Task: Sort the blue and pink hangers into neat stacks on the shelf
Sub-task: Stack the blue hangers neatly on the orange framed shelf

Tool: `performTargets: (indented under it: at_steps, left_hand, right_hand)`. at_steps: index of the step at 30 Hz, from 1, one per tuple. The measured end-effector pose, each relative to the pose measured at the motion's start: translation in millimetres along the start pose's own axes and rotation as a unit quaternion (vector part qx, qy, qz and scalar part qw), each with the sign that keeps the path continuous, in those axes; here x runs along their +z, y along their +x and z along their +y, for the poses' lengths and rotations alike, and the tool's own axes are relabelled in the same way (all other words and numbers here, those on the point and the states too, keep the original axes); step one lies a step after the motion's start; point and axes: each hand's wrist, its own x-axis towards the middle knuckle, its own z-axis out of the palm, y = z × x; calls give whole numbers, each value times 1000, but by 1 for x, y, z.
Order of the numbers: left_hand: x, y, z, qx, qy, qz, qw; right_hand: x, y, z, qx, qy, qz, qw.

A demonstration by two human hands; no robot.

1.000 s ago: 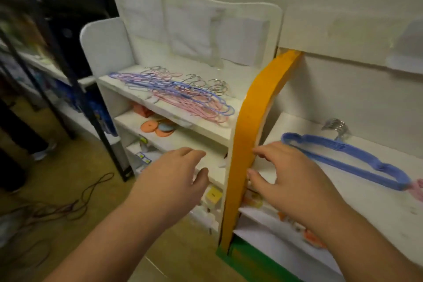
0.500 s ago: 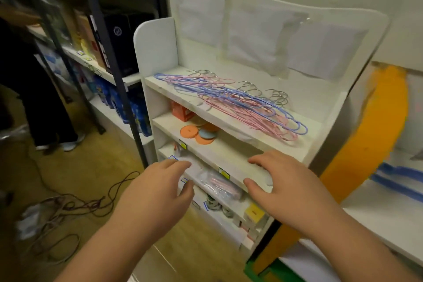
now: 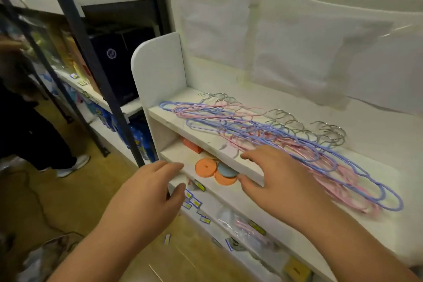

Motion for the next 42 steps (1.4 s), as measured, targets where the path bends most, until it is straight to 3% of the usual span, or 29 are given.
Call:
performTargets:
  at_steps: [9, 20, 31, 35, 42]
  left_hand:
    - [28, 146, -47, 114, -53, -49, 991]
    - [87, 314, -44, 301, -78, -132, 941]
    - [116, 382, -36, 387, -34, -268, 882]
    - [112, 388, -39, 383, -38, -264, 885]
    - [101, 382, -49, 402, -95, -192, 890]
  right_hand:
    - [29, 97, 8, 105, -13, 17, 994]
    - [48, 163, 4, 251, -27, 26, 967]
    - [58, 169, 9, 264, -25, 24, 964]
    - [58, 167, 15, 269, -23, 40, 962]
    - [48, 155, 37, 291, -36, 43, 955]
